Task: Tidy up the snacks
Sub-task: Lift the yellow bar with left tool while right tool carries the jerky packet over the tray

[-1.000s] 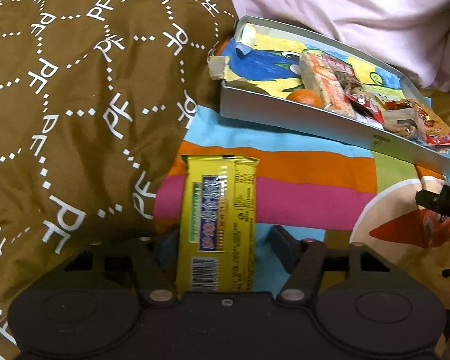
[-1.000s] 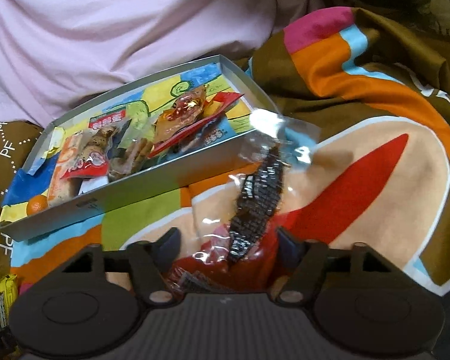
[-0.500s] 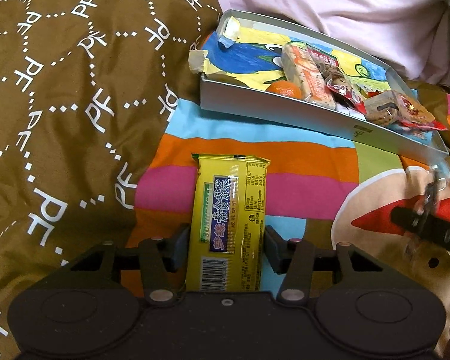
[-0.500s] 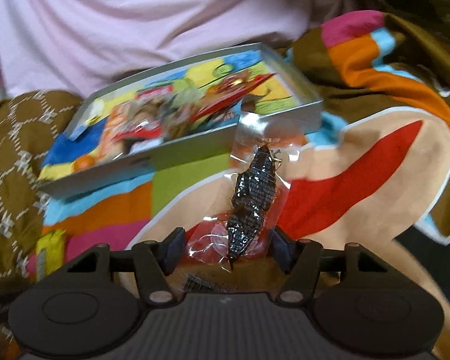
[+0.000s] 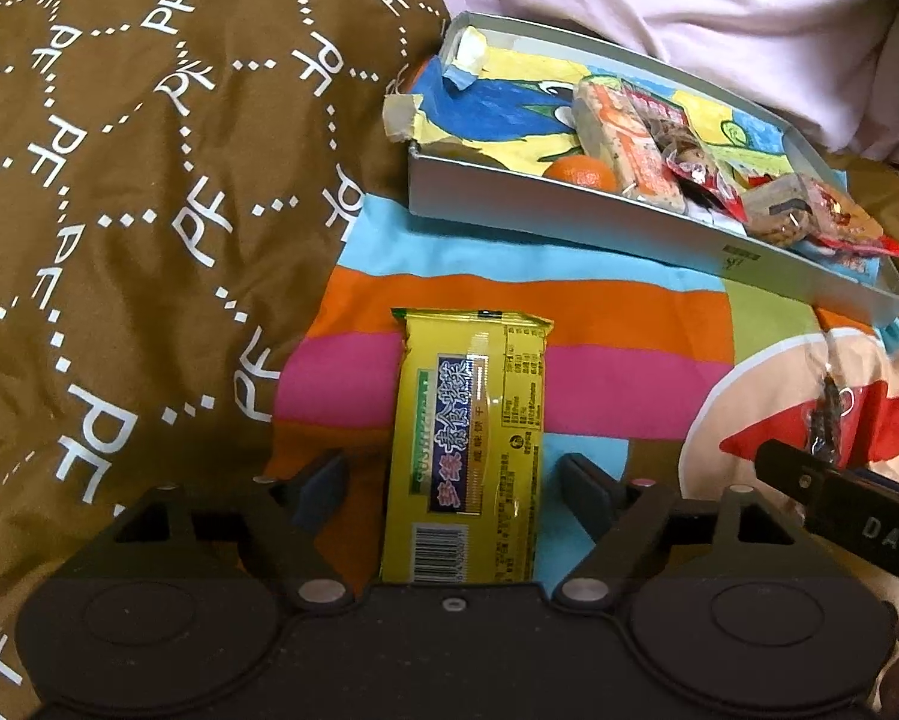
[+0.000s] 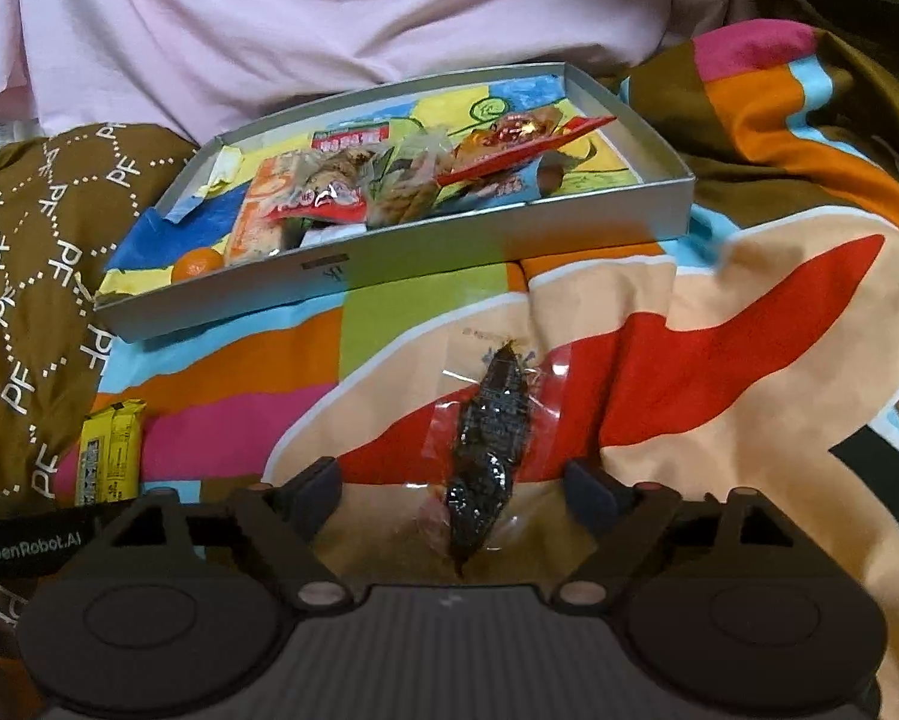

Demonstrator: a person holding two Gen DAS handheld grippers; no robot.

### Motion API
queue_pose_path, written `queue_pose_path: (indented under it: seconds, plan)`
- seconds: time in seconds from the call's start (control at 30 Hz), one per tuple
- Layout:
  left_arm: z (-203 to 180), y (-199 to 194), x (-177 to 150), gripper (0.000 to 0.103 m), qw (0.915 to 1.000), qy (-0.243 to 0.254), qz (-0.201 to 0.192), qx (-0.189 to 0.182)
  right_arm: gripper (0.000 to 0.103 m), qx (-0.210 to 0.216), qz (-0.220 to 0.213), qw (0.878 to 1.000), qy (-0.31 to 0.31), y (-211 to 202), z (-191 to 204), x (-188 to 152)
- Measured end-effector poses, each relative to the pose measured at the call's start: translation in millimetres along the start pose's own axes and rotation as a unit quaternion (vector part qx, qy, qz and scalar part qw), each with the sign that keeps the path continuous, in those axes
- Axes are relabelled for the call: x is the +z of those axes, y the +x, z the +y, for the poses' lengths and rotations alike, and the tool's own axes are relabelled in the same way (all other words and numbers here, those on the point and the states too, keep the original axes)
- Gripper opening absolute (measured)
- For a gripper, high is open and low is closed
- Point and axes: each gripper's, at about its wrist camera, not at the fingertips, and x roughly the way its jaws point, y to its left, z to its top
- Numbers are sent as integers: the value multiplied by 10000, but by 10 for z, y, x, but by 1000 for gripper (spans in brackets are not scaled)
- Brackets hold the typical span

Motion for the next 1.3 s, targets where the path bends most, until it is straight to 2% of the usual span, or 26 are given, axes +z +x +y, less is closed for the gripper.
queue_pose_path:
  seconds: [0.13, 0.2, 0.3, 0.33, 0.4, 0.47, 0.63, 0.77, 0.97, 1.3]
  plan:
    - [-10, 14, 6, 81, 10000, 8, 28, 39, 91, -30, 143, 9999, -45, 116, 47, -40]
    - [-17, 18, 4, 78, 10000, 23, 29, 54, 88, -50, 179, 9998, -31, 147, 60, -66]
    - [-42, 14, -17, 70, 9997, 189, 14, 122, 64, -61, 164, 9998, -63, 115, 68, -76]
    - [-47, 8, -28, 67, 9996, 237, 0, 129, 60, -39, 164, 9999, -27, 107, 57, -74]
    - [-59, -9, -47, 55, 9995, 303, -16, 113, 56, -25, 161, 9998, 58, 96, 34, -75]
    - [-78, -21, -56, 50, 9994, 335, -8, 89, 53, -1, 161, 9998, 102, 79, 18, -73]
    - [-51, -48, -59, 50, 9997, 226, -1, -11, 51, 196, 227, 9995, -44, 0, 75, -107]
    - [-53, -85, -73, 50, 9998, 177, -24, -83, 50, 392, 173, 9980, -472, -76, 244, -155]
    - [-76, -146, -82, 50, 9997, 165, -124, -161, 50, 356, -238, 9915, -1225, -207, 470, -198]
    - [-150, -324, 128, 50, 9987, 65, -483, -124, 50, 179, -960, 9829, -1562, -362, 507, -135]
